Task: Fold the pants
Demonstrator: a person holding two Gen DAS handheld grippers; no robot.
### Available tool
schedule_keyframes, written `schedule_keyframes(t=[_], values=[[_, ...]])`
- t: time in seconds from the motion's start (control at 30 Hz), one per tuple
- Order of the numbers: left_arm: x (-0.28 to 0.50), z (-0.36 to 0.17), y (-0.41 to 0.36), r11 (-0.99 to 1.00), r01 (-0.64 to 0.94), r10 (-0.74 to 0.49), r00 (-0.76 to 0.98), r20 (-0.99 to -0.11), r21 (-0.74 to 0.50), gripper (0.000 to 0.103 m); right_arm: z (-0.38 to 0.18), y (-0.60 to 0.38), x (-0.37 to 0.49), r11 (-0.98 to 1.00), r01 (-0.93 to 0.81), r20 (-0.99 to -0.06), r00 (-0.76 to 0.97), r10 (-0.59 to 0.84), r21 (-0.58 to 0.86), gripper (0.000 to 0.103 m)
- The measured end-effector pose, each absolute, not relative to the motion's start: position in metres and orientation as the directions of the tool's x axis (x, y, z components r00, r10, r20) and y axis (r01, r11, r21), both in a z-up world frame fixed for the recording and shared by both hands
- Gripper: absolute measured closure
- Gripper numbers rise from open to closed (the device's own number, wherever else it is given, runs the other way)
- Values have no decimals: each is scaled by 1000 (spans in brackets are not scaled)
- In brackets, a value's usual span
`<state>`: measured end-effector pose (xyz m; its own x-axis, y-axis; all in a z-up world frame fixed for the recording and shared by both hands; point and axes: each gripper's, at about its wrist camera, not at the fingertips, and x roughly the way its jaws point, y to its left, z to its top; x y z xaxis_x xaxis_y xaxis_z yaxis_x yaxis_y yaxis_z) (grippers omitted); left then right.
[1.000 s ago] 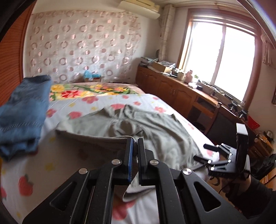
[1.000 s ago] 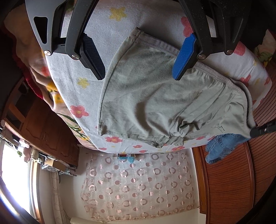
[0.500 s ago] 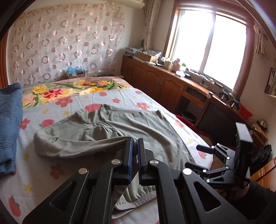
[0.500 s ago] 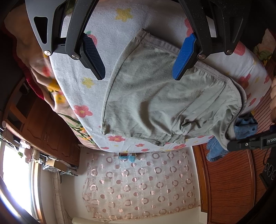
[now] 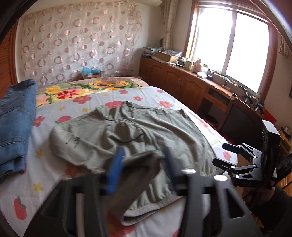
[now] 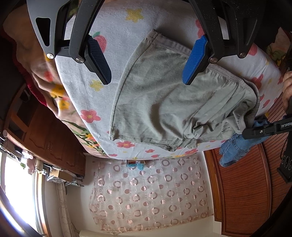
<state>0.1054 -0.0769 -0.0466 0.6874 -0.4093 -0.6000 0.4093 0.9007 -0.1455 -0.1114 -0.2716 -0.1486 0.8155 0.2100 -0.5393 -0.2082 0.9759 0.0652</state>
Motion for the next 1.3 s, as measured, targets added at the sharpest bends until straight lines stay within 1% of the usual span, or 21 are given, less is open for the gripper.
schedule_keyframes(t=[0.03, 0.1, 0.27, 0.4, 0.47, 0.53, 0.57, 0.73, 0.87, 0.93, 1.03, 1.17, 1.3], values=[[104, -46, -73, 904, 402, -404, 692, -598, -145, 32, -148, -271, -112, 975, -211, -540, 815, 212, 65, 21], [101, -45, -65, 907, 393, -401, 702, -589, -149, 21, -149, -268, -111, 974, -218, -542, 812, 216, 62, 21], [90, -45, -48, 919, 370, -375, 723, -580, -133, 21, -149, -263, -106, 970, -236, -544, 807, 229, 59, 21], [92, -63, -39, 936, 337, -326, 721, -612, -101, 21, -146, -257, -104, 964, -261, -539, 805, 247, 52, 22], [95, -73, -33, 943, 316, -310, 708, -634, -108, 21, -144, -254, -102, 959, -279, -539, 800, 263, 55, 27], [98, -83, -29, 948, 296, -296, 691, -660, -114, 21, -141, -251, -100, 950, -305, -540, 788, 295, 75, 36], [99, -88, -28, 950, 292, -290, 684, -669, -113, 21, -139, -250, -100, 948, -310, -539, 786, 302, 78, 37], [99, -102, -26, 956, 277, -263, 664, -700, -97, 21, -133, -242, -92, 929, -359, -531, 771, 350, 91, 52], [103, -110, -25, 956, 267, -272, 644, -715, -123, 21, -134, -237, -88, 912, -397, -528, 756, 388, 102, 58], [106, -115, -24, 958, 256, -268, 632, -727, -130, 21, -135, -234, -85, 903, -417, -528, 747, 405, 104, 64], [104, -117, -27, 961, 255, -254, 643, -723, -111, 21, -139, -234, -82, 891, -440, -533, 730, 427, 112, 68], [103, -119, -31, 964, 254, -227, 650, -726, -74, 20, -144, -237, -77, 878, -461, -542, 709, 450, 125, 69], [103, -119, -30, 966, 249, -225, 649, -727, -77, 20, -142, -239, -73, 868, -476, -550, 692, 468, 141, 69]])
